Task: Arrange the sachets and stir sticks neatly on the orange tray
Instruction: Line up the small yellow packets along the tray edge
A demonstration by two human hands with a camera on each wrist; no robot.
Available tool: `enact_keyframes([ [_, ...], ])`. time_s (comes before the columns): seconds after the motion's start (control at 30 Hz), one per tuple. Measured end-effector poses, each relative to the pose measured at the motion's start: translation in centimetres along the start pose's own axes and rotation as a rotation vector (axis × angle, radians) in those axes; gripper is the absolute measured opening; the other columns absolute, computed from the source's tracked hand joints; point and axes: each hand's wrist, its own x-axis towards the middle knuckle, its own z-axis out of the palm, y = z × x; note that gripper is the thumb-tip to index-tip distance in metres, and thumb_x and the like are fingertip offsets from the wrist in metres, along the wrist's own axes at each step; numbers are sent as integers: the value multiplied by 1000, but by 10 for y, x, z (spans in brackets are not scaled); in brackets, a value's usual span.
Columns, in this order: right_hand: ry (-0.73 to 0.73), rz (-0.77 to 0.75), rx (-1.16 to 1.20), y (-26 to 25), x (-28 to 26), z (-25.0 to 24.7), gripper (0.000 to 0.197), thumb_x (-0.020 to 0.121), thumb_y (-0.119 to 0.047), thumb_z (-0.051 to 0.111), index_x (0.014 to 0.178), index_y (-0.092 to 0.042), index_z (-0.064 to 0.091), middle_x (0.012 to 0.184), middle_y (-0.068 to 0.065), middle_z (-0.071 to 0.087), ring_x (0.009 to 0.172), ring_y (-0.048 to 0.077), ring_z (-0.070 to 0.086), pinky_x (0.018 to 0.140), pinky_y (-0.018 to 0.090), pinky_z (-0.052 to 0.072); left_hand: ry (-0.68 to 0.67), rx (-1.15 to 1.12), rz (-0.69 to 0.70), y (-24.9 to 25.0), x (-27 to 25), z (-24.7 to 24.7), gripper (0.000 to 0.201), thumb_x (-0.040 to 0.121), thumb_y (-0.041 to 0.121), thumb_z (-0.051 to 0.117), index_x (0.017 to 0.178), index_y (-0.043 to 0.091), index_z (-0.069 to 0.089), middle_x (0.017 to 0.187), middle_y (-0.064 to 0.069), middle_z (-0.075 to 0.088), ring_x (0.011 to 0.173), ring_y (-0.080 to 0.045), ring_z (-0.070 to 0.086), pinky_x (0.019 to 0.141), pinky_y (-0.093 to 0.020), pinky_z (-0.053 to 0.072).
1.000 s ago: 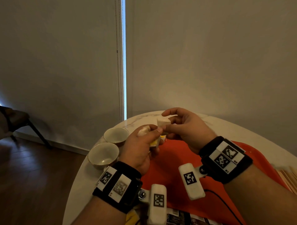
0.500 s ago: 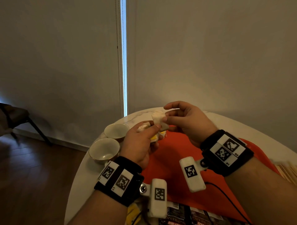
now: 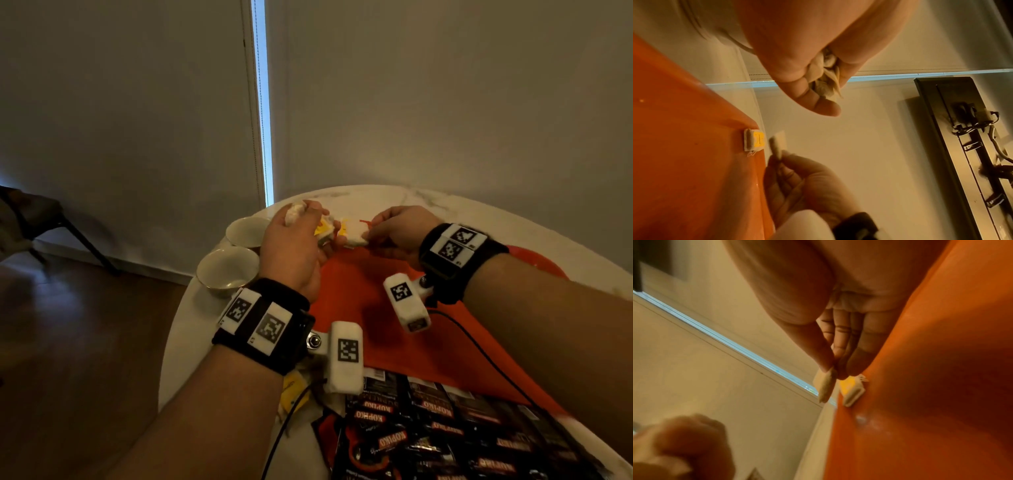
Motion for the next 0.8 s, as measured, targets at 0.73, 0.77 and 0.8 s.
enact_keyframes([
  [0.73,-1,51,-196,15,26,11,13,86,-5,74,98,0,71,97,18,78,89,26,76,90,44,61,20,-38,-127,-5,11,-1,27,105,13,58,128,1,61,108,-19,67,83,-27,72,67,-39,64],
  [0.77,2,40,-153,13,22,11,14,86,-3,72,99,0,70,104,20,76,87,26,76,87,44,62,16,-45,-141,-7,11,-1,27,105,13,58,128,1,61,110,-20,67,86,-29,72,67,-40,65],
  [0.8,10,27,-97,12,18,10,14,87,-1,70,101,-1,69,106,20,75,82,25,74,83,42,63,10,-54,-153,-7,11,-1,26,105,12,57,128,1,60,111,-21,67,88,-31,73,68,-41,66],
])
